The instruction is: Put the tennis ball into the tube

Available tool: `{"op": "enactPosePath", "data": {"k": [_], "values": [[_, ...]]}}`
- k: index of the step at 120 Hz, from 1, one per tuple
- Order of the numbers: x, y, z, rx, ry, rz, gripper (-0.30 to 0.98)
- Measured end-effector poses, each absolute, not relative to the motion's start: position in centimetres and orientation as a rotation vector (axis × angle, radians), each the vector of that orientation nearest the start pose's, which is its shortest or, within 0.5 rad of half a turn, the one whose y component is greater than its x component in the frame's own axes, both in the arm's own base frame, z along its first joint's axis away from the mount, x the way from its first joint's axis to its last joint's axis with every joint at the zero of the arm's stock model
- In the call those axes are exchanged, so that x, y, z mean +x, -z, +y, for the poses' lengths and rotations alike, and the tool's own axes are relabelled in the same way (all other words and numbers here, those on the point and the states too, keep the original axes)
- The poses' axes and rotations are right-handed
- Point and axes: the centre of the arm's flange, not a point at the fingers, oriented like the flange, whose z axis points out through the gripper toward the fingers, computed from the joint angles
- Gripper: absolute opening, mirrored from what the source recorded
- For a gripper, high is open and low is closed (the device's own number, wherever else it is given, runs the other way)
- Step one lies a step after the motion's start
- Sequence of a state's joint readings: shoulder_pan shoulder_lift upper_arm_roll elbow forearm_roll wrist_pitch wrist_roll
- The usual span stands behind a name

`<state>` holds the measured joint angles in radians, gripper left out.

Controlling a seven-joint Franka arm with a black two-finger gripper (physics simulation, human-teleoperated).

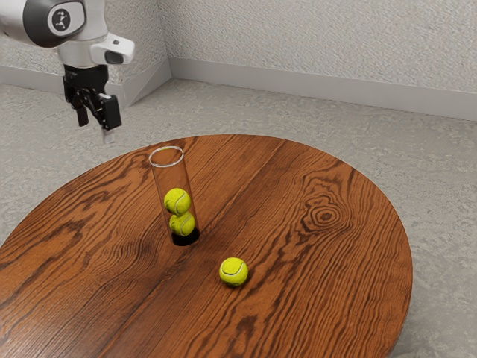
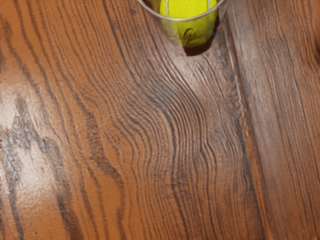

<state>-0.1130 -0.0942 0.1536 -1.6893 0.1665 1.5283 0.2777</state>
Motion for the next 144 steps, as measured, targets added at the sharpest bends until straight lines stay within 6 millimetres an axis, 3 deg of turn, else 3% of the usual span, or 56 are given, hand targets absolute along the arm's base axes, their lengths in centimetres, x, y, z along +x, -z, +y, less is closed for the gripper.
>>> {"op": "enactPosePath", "data": {"k": [23, 32, 51, 75, 111, 144], "values": [[51.5, -62.2, 3.4, -2.973, -0.122, 0.456, 0.69], [52.1, -61.1, 0.7, -2.979, -0.118, 0.515, 0.69], [51.9, -54.1, -7.6, -3.033, -0.206, 0.587, 0.69], [53.6, -44.7, -13.1, -3.121, -0.335, 0.465, 0.69], [56.4, -34.7, -14.4, -3.131, -0.377, 0.238, 0.69], [57.6, -30.6, -15.9, -3.129, -0.300, 0.199, 0.69]]}}
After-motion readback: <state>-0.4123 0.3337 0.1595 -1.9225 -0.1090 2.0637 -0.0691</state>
